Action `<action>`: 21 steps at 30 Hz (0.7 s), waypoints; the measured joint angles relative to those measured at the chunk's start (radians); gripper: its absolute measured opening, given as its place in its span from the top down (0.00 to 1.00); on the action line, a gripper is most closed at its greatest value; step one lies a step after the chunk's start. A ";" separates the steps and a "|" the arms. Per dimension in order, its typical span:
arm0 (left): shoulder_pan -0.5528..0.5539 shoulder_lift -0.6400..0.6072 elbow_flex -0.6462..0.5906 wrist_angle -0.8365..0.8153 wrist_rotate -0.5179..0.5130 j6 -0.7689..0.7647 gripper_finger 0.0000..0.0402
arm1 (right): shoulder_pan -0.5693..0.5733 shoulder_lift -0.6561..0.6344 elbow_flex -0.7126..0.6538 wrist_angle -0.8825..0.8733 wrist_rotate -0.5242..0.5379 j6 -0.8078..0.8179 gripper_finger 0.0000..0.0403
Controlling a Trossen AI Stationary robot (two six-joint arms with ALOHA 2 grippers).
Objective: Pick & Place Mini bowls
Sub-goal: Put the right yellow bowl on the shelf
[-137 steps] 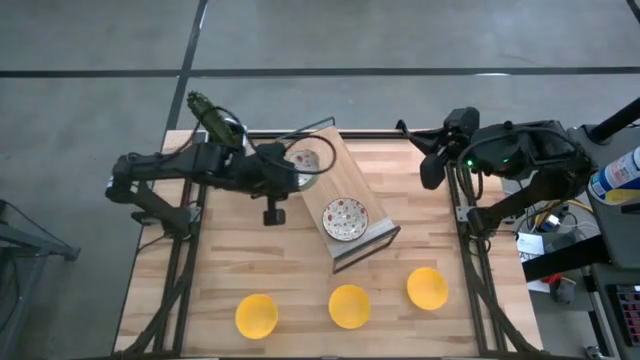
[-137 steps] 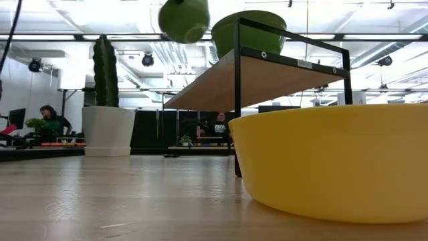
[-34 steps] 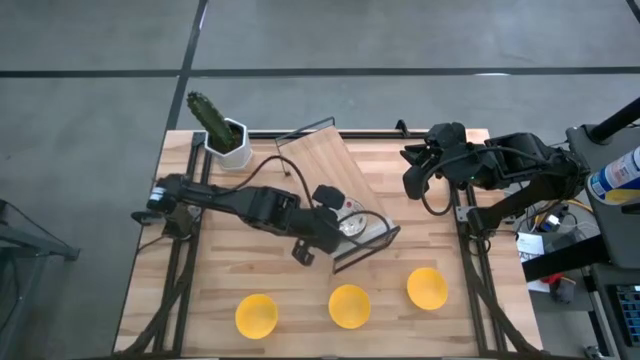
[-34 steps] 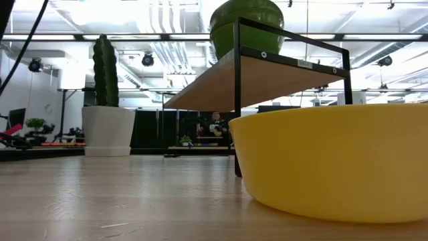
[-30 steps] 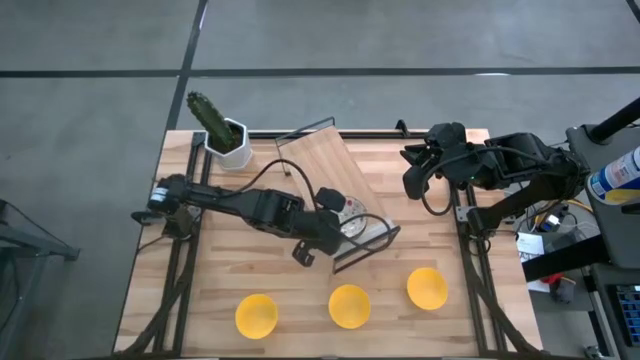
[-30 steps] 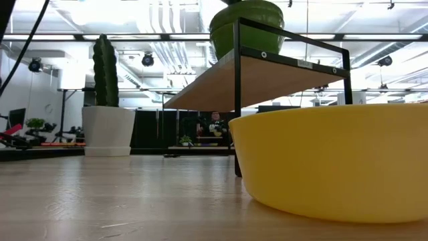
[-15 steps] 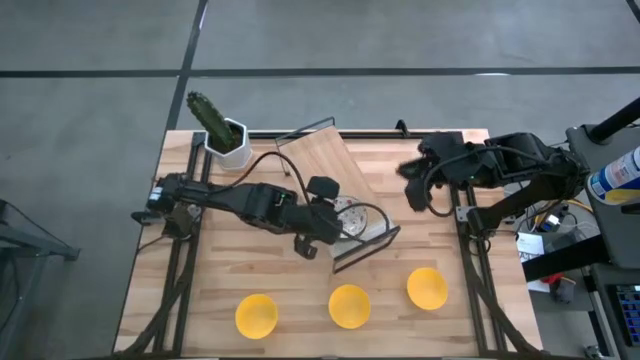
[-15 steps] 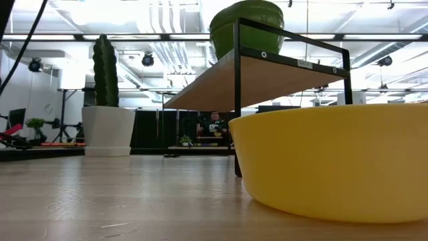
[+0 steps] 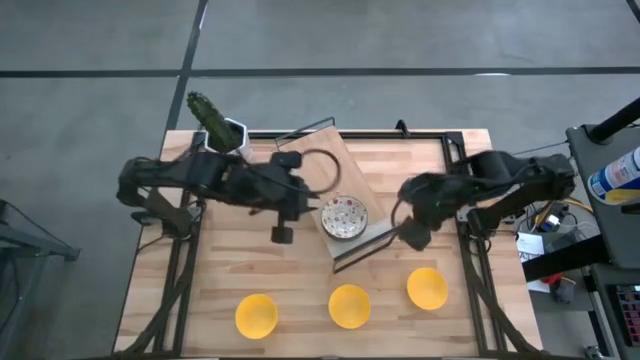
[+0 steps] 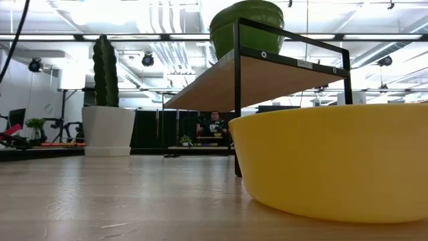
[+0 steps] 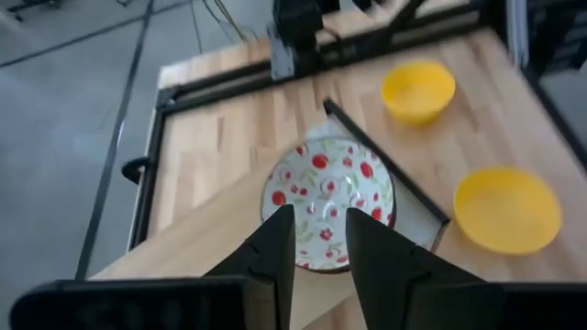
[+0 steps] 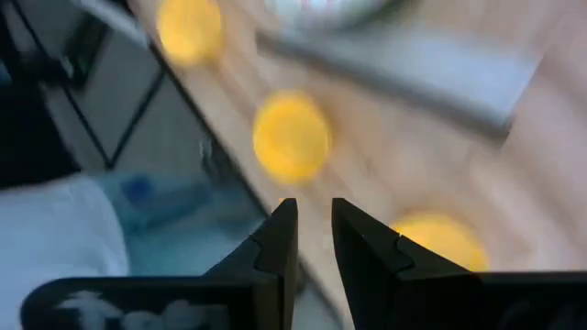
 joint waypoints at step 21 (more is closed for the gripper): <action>0.000 -0.149 -0.018 0.045 0.007 -0.103 0.77 | 0.217 0.066 -0.415 -0.016 -0.075 0.106 0.83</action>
